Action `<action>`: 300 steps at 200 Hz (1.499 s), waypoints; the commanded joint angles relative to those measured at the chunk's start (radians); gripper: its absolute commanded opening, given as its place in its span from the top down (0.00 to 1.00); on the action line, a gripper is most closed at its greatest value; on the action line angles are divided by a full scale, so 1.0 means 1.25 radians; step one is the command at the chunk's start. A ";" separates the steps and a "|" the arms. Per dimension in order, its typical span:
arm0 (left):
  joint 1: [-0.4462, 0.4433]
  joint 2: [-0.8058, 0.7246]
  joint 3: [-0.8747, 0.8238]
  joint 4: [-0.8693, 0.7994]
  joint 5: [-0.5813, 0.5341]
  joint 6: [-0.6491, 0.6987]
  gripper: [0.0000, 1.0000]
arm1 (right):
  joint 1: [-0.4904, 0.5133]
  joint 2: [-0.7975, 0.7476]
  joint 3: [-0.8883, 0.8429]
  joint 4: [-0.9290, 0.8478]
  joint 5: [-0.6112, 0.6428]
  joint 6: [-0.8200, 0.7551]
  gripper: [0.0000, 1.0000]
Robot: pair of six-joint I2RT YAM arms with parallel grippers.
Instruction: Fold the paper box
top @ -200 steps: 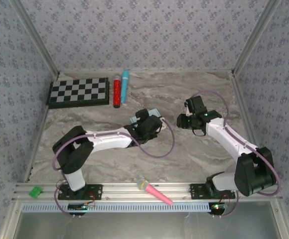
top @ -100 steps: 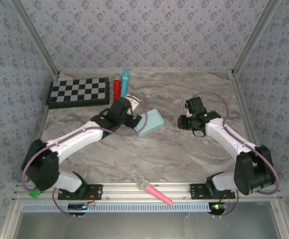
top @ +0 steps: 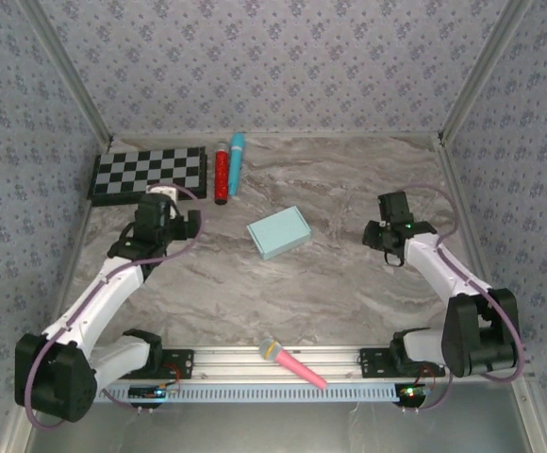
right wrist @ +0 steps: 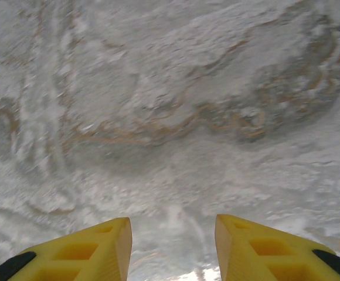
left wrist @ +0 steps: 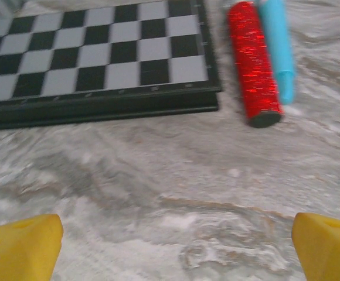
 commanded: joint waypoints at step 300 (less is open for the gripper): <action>0.241 0.366 -0.316 0.938 0.262 0.127 0.01 | -0.202 0.133 -0.339 1.025 -0.207 -0.311 0.38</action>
